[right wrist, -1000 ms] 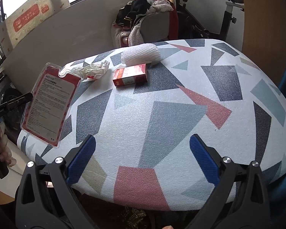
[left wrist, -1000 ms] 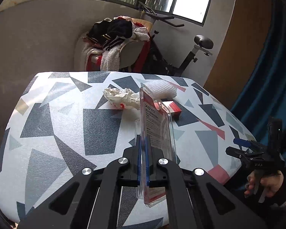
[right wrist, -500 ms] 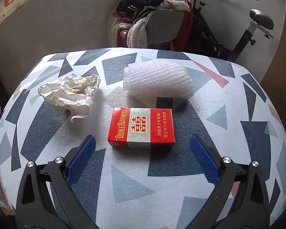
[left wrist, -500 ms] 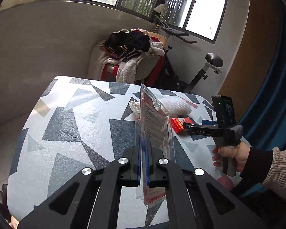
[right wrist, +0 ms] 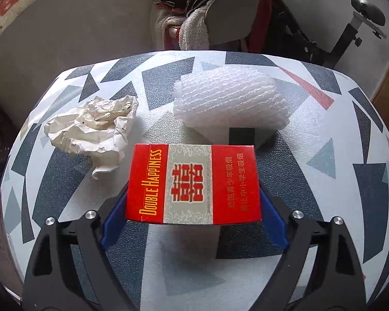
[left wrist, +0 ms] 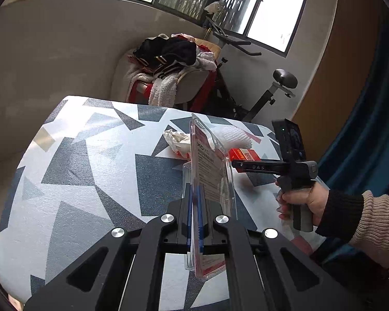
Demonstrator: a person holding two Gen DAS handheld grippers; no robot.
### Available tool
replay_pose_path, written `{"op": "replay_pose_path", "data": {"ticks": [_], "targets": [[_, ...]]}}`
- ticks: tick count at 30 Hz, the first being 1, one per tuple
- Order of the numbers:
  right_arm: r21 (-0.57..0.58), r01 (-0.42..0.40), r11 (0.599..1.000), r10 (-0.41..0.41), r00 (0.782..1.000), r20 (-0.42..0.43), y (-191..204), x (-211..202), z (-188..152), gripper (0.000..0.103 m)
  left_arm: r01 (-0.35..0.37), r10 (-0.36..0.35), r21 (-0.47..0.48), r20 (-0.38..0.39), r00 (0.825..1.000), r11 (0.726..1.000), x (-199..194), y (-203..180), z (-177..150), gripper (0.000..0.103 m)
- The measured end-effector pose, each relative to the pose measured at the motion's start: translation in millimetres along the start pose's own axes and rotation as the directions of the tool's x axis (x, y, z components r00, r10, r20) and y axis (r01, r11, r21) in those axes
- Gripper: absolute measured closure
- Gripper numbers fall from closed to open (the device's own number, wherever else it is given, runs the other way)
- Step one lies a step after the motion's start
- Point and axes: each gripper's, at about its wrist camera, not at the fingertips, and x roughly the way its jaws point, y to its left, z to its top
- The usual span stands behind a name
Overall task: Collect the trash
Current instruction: 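Grasp the red Double Happiness box with the right gripper while the left holds the card, then carry the red box and blister card over the brown bin with both grippers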
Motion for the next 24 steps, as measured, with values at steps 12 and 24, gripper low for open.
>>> {"op": "replay_pose_path", "data": {"ticks": [12, 24], "targets": [[-0.036, -0.106, 0.994, 0.110, 0.984, 0.140, -1.6, -132.4, -112.5, 0.016, 0.013, -0.009, 0.088, -0.044, 0.999, 0.996, -25.2, -64.6, -50.5, 0.099], [-0.007, -0.135, 0.991, 0.134, 0.972, 0.192, -13.6, -191.4, -203.9, 0.016, 0.040, -0.019, 0.169, -0.125, 0.992, 0.985, -48.2, -119.8, -123.6, 0.099]]}}
